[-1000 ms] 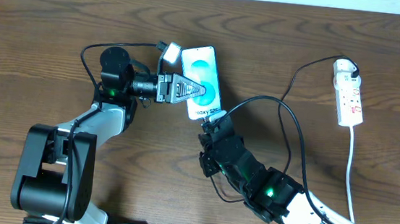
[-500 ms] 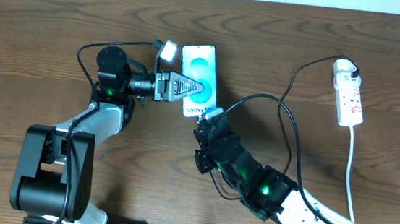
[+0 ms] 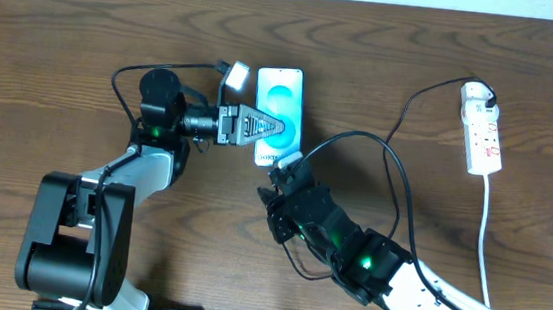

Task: Plug charger to phone and switch on socket
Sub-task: 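Open the right gripper and pull it back from the plug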

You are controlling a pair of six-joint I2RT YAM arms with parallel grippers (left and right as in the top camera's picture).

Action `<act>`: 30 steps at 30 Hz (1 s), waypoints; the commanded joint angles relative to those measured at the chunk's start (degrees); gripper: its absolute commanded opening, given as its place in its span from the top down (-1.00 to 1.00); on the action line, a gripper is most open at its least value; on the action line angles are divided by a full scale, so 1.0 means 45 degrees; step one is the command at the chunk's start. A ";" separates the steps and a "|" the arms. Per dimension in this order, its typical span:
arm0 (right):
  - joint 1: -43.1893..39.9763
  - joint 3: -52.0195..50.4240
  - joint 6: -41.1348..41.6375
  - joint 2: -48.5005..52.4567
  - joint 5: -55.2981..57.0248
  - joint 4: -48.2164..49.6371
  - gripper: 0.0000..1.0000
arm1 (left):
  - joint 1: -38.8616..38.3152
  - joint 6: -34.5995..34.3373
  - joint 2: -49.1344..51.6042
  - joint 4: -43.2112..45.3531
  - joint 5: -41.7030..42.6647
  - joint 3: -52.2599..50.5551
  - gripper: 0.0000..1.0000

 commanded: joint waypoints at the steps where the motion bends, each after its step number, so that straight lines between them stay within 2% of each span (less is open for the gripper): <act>1: -0.0097 0.0559 0.0811 -0.0369 0.0364 -0.0505 0.04 | -0.0228 0.0306 -0.0049 0.0078 0.0835 -0.0151 0.85; 3: -0.0097 0.0559 0.1297 -0.0646 0.0369 -0.0928 -0.12 | -0.0228 0.0301 -0.0049 0.0078 0.0797 -0.0151 0.85; 10: -0.0146 0.0559 0.1758 -0.2744 0.0559 -0.1875 -0.99 | -0.0233 -0.0675 -0.0049 0.0073 -0.0942 -0.0151 0.85; 14: -0.0296 0.0559 0.1758 -0.4522 0.1642 -0.2730 -0.99 | -0.0233 -0.1137 -0.0049 0.0015 -0.1919 -0.0151 0.85; 17: -0.0413 0.0559 0.1763 -0.5765 0.2846 -0.3643 -0.98 | -0.0330 -0.1064 -0.0049 -0.0850 -0.3002 -0.0151 0.85; 22: -0.0466 0.0559 0.1768 -0.7295 0.4503 -0.5100 -0.99 | -0.1190 0.0753 -0.0049 -0.3225 -0.5027 -0.0151 0.85; 30: -0.0461 0.0559 0.2297 -0.7378 0.4566 -0.5775 -0.99 | -0.2681 0.2905 -0.0044 -0.4867 -0.7261 -0.0146 0.85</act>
